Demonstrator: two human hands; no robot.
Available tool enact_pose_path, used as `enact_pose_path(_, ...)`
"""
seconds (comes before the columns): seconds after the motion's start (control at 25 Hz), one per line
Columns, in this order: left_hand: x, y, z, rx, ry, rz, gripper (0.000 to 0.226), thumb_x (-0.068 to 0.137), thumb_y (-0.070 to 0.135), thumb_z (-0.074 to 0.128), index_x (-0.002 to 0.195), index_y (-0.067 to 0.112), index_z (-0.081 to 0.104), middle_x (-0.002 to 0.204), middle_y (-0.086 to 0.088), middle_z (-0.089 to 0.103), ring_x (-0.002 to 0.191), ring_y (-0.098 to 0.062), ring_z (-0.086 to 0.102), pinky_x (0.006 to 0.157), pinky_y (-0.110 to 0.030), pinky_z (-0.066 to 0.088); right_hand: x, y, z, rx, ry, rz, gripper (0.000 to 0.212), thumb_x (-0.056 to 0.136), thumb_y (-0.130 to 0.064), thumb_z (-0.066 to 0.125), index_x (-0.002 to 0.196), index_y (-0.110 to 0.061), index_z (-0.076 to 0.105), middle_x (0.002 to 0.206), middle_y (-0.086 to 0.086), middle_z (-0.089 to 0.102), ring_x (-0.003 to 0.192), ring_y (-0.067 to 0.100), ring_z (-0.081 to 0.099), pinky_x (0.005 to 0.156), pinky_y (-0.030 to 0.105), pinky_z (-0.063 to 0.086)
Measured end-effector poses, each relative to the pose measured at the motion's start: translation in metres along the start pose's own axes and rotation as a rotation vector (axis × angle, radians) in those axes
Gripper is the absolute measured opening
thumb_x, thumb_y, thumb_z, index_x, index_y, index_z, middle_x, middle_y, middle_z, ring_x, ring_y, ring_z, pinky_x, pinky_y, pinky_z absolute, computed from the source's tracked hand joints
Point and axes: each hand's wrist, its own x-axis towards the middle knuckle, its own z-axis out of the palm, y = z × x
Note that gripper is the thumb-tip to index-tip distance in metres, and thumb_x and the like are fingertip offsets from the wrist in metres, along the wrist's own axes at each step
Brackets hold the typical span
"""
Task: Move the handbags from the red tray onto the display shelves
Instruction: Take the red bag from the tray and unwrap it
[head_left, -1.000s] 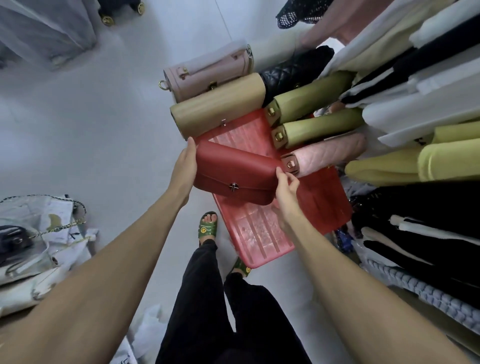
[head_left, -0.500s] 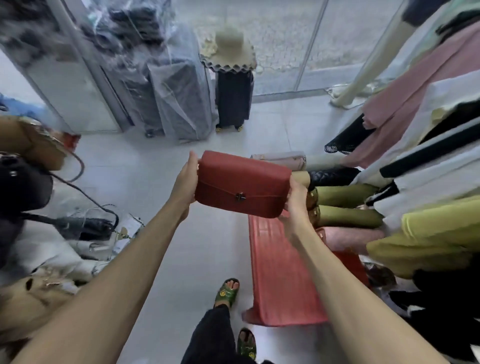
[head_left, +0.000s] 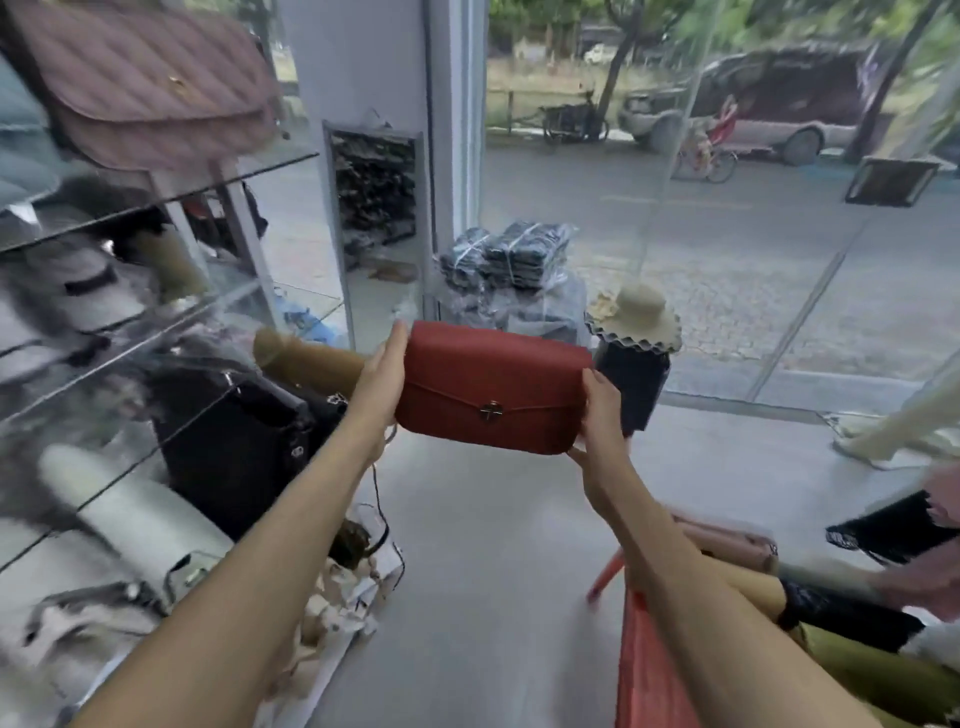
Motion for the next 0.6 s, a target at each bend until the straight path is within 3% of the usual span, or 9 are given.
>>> enact_pose_path(0.08,0.024,0.024,-0.038,-0.013,0.064,0.062,0.058,0.096,0.072,0.036,0.131,0.033,0.062,0.123,-0.006,0.068,0.112,-0.025,0.065,0.088,-0.034,0.051,0.016,-0.018,0.052,0.016,-0.085,-0.062,0.058,0.088,-0.057,0.054,0.143,-0.039,0.047,0.139,-0.008,0.058,0.122,0.014,0.058,0.098,0.043,0.053)
enact_pose_path(0.16,0.042,0.042,-0.071,-0.019,0.114,0.103,0.056,0.093,0.076,0.038,0.124,0.038,0.063,0.12,0.001,0.069,0.11,-0.021,0.065,0.095,-0.04,0.053,0.026,-0.034,0.096,0.007,-0.146,-0.097,0.05,0.095,-0.05,0.052,0.143,-0.036,0.046,0.137,-0.006,0.058,0.119,0.016,0.059,0.085,0.039,0.057)
enact_pose_path(0.24,0.059,0.054,-0.104,-0.052,0.173,0.135,0.047,0.094,0.073,0.039,0.12,0.04,0.061,0.115,0.008,0.067,0.107,-0.014,0.064,0.096,-0.041,0.052,0.035,-0.044,0.141,-0.008,-0.219,-0.098,0.062,0.087,-0.055,0.055,0.145,-0.038,0.042,0.141,-0.004,0.054,0.124,0.018,0.055,0.095,0.044,0.054)
enact_pose_path(0.36,0.076,0.058,-0.141,-0.082,0.246,0.143,0.039,0.099,0.066,0.038,0.124,0.042,0.057,0.117,0.01,0.065,0.104,-0.01,0.062,0.092,-0.041,0.055,0.053,-0.051,0.193,-0.034,-0.32,-0.107,0.084,0.071,-0.063,0.06,0.148,-0.034,0.043,0.146,0.002,0.055,0.128,0.022,0.057,0.107,0.049,0.049)
enact_pose_path(0.52,0.089,0.061,-0.175,-0.13,0.347,0.127,0.042,0.099,0.065,0.041,0.128,0.039,0.056,0.113,0.011,0.063,0.098,-0.008,0.062,0.068,-0.031,0.05,0.064,-0.05,0.244,-0.079,-0.401,-0.1,0.053,0.101,-0.044,0.05,0.151,-0.033,0.037,0.139,-0.004,0.053,0.12,0.014,0.056,0.11,0.047,0.047)
enact_pose_path(0.6,0.097,0.062,-0.187,-0.139,0.393,0.115,0.035,0.099,0.065,0.04,0.119,0.041,0.057,0.112,0.009,0.064,0.095,-0.01,0.062,0.063,-0.029,0.048,0.073,-0.047,0.264,-0.117,-0.448,-0.094,0.048,0.104,-0.042,0.046,0.15,-0.032,0.037,0.137,-0.006,0.052,0.114,0.009,0.056,0.109,0.044,0.046)
